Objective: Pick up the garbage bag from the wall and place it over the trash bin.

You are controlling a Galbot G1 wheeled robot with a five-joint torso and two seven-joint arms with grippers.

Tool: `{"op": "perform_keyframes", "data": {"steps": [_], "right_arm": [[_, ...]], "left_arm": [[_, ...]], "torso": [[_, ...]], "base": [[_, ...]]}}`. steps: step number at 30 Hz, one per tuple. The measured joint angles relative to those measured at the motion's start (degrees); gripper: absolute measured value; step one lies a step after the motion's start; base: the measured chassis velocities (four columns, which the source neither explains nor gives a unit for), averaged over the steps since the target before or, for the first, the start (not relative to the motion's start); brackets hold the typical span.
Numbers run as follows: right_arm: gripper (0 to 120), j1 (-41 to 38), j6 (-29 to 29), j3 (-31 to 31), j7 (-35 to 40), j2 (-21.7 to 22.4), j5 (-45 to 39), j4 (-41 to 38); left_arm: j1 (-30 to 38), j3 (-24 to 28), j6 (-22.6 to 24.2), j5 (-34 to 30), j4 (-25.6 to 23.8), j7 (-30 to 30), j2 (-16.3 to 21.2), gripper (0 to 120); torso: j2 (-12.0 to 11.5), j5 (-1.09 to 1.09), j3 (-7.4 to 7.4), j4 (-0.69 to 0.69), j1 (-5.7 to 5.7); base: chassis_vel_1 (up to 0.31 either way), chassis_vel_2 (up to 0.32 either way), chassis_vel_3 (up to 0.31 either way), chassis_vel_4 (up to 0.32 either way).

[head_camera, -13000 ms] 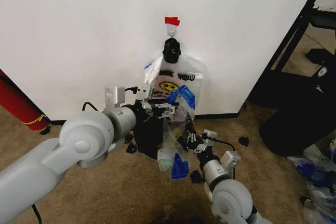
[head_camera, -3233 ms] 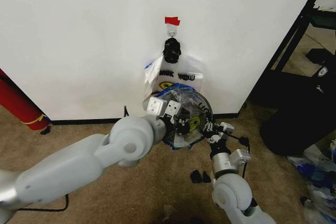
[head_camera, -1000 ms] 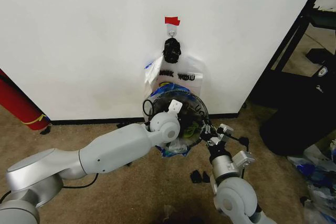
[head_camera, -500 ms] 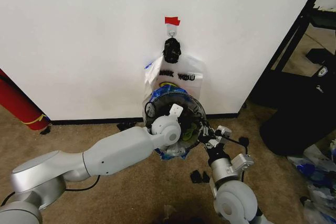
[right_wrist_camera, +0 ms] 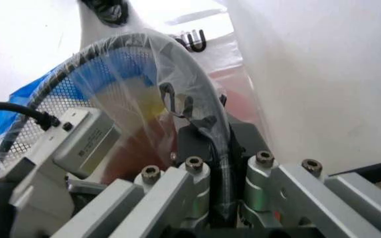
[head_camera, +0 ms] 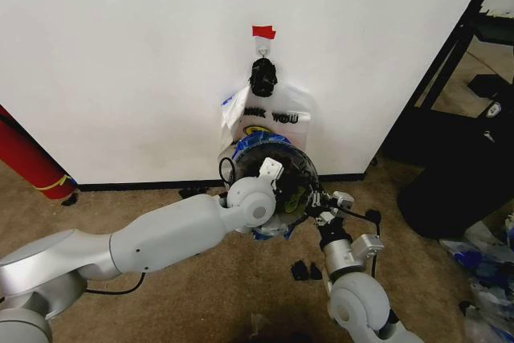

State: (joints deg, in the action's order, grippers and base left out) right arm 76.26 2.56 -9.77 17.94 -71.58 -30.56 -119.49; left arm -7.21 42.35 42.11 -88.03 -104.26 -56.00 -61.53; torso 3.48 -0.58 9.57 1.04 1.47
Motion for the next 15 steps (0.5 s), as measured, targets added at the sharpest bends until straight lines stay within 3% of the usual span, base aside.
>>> {"op": "perform_keyframes", "data": {"steps": [2, 15], "right_arm": [[1, 0.1, 0.3, -0.1, -0.2, 0.3, 0.2, 0.0], [1, 0.4, 0.4, 0.4, -0.6, 0.6, 0.1, -0.9]], "left_arm": [[0.6, 0.1, 0.0, -3.3, -0.6, 0.0, 0.4, 0], [-1.5, -0.6, 0.1, -6.9, 0.6, 2.3, -1.3, 0]], "torso": [[0.0, 0.00, 0.00, 0.00, 0.00], [0.0, 0.00, 0.00, 0.00, 0.00]], "base": [[0.000, 0.000, 0.000, 0.000], [0.000, 0.000, 0.000, 0.000]]}}
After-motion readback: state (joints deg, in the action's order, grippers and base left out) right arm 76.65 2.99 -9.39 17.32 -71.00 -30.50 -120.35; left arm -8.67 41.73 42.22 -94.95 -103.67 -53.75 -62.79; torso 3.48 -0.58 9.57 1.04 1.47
